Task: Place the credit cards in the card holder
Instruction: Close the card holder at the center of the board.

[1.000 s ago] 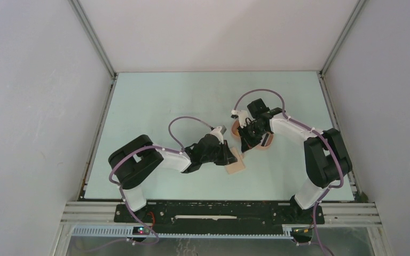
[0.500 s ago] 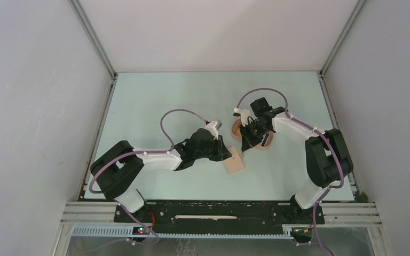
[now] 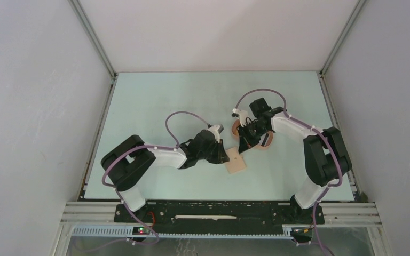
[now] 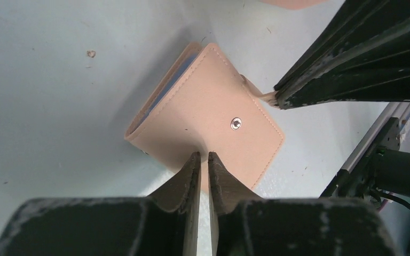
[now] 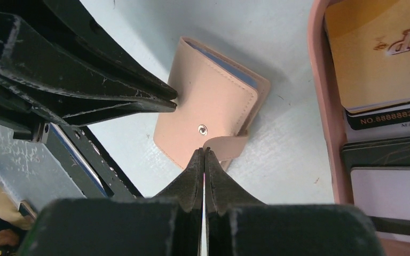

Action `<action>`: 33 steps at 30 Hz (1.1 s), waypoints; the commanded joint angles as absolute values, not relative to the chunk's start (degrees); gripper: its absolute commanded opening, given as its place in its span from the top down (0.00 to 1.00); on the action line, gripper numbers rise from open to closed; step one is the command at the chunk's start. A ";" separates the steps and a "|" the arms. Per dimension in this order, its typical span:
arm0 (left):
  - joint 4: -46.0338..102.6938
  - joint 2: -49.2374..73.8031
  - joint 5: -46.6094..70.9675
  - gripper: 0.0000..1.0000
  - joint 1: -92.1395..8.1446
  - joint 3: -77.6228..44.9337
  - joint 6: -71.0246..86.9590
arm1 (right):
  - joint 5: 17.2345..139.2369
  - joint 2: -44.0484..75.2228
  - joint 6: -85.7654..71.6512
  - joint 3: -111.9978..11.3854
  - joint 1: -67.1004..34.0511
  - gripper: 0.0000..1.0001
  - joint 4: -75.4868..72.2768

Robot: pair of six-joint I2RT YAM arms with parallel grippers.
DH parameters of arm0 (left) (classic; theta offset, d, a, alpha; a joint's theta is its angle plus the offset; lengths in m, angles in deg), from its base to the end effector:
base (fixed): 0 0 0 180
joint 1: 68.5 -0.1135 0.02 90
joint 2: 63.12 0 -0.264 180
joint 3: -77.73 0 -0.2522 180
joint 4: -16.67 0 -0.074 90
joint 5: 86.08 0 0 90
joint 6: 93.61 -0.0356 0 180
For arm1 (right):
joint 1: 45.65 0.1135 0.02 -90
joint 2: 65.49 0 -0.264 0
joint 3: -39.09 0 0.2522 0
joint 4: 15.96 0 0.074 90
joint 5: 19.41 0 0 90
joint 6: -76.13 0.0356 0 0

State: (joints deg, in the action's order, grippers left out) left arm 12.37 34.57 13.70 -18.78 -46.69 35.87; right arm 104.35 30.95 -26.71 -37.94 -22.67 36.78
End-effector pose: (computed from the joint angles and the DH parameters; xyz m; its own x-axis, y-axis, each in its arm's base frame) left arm 0.2078 -0.2546 0.1391 -0.8391 0.0210 -0.5436 0.3952 0.7101 -0.5827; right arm 0.2862 0.1428 0.1934 -0.7474 -0.5176 -0.4164 -0.6641 0.5988 0.4476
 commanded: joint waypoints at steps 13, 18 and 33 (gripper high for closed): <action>8.42 38.03 15.68 0.87 -18.85 -46.01 37.18 | 100.11 35.23 -25.55 -40.50 -18.65 1.00 36.09; 8.17 38.13 15.80 0.87 -18.91 -46.15 37.34 | 96.02 34.97 -26.69 -40.56 -16.12 1.00 35.94; 7.86 38.01 15.78 0.87 -18.89 -46.66 37.34 | 86.57 34.62 -30.36 -39.72 -10.34 1.00 36.21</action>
